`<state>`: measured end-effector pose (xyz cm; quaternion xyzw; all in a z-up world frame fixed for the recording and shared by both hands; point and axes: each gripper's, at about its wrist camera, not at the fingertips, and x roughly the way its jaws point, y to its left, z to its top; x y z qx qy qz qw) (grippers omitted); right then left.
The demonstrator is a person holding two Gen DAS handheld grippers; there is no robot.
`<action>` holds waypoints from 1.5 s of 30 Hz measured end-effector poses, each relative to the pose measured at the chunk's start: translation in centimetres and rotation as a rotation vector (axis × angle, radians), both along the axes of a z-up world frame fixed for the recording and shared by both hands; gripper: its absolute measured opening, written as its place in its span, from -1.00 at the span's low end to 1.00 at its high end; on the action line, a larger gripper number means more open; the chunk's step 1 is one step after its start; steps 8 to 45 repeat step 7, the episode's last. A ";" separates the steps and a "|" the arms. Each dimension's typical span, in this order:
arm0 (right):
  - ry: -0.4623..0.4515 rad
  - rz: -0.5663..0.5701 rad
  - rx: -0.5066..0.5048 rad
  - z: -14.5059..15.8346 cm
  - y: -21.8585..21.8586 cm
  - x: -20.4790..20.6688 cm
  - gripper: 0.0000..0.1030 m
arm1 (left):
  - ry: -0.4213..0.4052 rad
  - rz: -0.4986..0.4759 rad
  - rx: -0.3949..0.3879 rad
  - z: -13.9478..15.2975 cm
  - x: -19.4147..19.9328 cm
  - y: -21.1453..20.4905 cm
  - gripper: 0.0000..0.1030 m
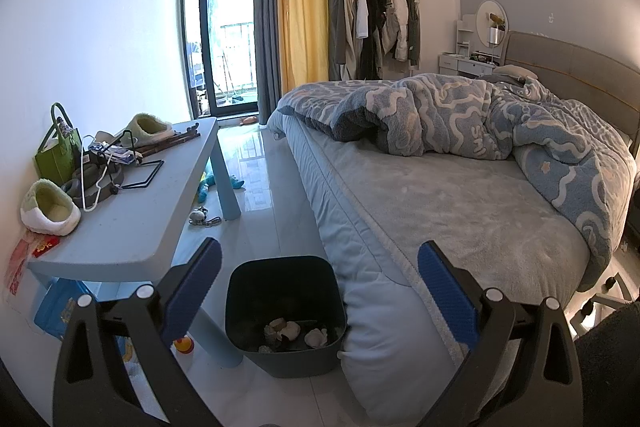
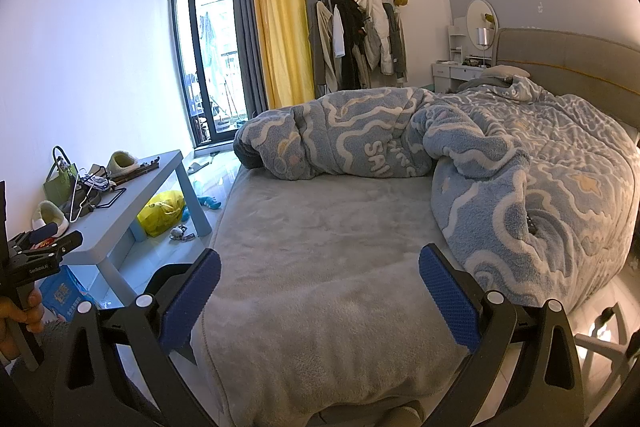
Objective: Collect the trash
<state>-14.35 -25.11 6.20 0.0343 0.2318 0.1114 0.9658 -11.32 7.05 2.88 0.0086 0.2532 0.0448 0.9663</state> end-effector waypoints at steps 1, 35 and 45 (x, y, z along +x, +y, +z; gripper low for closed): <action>0.000 0.000 0.000 0.0 0.0 0.0 0.94 | 0.001 0.001 -0.001 0.0 0.0 0.0 0.94; -0.001 0.000 0.000 0.0 0.0 0.0 0.94 | 0.000 -0.003 0.002 -0.1 0.0 -0.1 0.94; -0.001 0.000 0.000 0.0 0.0 0.0 0.94 | 0.000 -0.003 0.002 -0.1 0.0 -0.1 0.94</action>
